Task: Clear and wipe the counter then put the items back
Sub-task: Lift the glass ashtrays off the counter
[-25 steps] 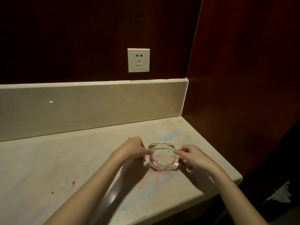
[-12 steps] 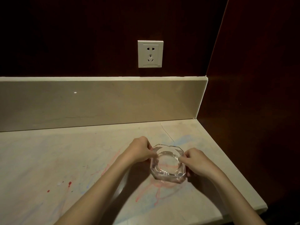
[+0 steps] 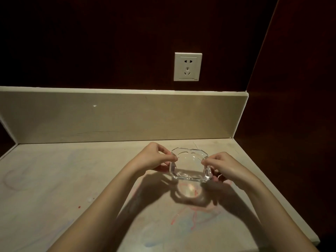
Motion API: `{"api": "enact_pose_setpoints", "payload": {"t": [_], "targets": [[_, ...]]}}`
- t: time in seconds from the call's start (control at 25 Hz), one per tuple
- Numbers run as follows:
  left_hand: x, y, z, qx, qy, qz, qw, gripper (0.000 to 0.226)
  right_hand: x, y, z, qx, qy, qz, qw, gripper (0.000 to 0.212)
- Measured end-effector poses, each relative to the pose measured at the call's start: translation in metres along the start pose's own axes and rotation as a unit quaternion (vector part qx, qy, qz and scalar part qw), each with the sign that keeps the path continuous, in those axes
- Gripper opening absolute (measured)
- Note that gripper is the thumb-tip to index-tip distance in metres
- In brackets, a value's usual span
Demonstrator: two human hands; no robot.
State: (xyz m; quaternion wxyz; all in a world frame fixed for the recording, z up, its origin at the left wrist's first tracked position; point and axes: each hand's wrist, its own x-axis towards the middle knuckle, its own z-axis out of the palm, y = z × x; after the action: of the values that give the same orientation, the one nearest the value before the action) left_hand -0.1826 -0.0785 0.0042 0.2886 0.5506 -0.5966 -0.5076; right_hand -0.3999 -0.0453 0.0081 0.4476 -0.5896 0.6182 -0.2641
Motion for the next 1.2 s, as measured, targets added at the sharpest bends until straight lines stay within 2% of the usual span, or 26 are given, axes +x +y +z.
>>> {"api": "enact_pose_setpoints", "payload": {"t": [0.2,0.4,0.48,0.76,0.96,1.2], "targets": [[-0.034,-0.021,-0.040,-0.031,0.016,-0.013,0.999,0.008,-0.010,-0.021,0.044,0.005,-0.018,-0.020,1.000,0.024],[-0.082,-0.060,-0.083,-0.037,0.041,-0.025,0.998,0.025,-0.029,-0.040,0.103,-0.006,-0.055,-0.046,0.997,0.024],[-0.110,-0.075,-0.097,-0.049,0.060,-0.033,0.997,0.024,-0.039,-0.046,0.129,-0.013,-0.077,-0.057,0.995,0.025],[-0.234,-0.128,-0.135,-0.089,0.122,-0.070,0.986,0.021,-0.087,-0.068,0.216,-0.025,-0.200,-0.092,0.975,0.027],[-0.325,-0.176,-0.146,-0.156,0.193,-0.125,0.961,0.024,-0.130,-0.065,0.290,-0.015,-0.297,-0.097,0.950,0.027],[-0.423,-0.226,-0.176,-0.161,0.249,-0.162,0.941,0.025,-0.172,-0.074,0.382,-0.056,-0.367,-0.122,0.920,0.027]]}}
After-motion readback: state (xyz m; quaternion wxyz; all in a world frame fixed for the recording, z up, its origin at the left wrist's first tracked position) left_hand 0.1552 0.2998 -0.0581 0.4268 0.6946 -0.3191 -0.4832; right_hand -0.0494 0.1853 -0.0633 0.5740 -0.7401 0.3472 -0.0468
